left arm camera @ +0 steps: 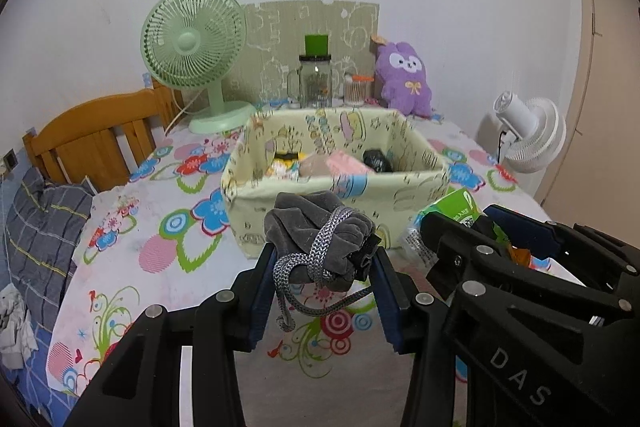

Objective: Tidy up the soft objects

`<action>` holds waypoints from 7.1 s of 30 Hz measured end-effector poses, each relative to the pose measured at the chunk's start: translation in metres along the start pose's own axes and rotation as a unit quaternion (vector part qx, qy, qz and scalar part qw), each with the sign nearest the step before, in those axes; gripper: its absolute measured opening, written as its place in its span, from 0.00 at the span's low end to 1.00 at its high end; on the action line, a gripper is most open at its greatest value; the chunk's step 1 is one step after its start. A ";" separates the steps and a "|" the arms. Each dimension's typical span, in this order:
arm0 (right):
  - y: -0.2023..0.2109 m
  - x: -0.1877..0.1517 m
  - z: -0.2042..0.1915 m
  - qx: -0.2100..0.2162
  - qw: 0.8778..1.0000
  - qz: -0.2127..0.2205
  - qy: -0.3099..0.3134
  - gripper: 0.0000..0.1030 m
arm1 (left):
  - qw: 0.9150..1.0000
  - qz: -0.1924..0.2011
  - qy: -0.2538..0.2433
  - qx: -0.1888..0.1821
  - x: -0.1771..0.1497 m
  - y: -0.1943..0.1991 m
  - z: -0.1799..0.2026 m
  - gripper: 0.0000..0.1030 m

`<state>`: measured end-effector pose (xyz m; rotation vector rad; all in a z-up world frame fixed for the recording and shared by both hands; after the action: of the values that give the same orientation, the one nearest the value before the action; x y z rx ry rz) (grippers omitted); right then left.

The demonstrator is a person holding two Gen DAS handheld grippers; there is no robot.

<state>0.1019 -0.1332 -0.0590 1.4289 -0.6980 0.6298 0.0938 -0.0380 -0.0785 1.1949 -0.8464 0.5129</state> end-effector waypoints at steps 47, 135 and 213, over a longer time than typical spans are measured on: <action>0.004 0.084 -0.010 0.014 0.998 0.059 0.020 0.49 | 0.999 0.047 -0.001 0.020 0.078 -0.002 -0.006 0.45; -0.070 0.082 -0.016 0.027 0.999 0.027 0.038 0.87 | 1.000 0.008 0.019 0.021 0.070 -0.062 -0.024 0.96; 0.111 0.013 0.056 -0.066 0.988 0.136 -0.030 1.00 | 0.992 0.119 0.021 0.030 0.015 0.107 -0.004 1.00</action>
<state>0.0236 -0.1837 0.0243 1.2443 -0.9762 0.7399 0.0249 -0.0027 -0.0035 1.1403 -0.9479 0.7594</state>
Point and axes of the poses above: each gripper's, at about its wrist camera, not at the fingertips, and y roughly against the way its jaws point, z to its right, x to its top, the point moved 3 cm from there along -y, roughly the way its jaws point, and after that the axes turned 12 degrees about -x, right-handed, at the moved point
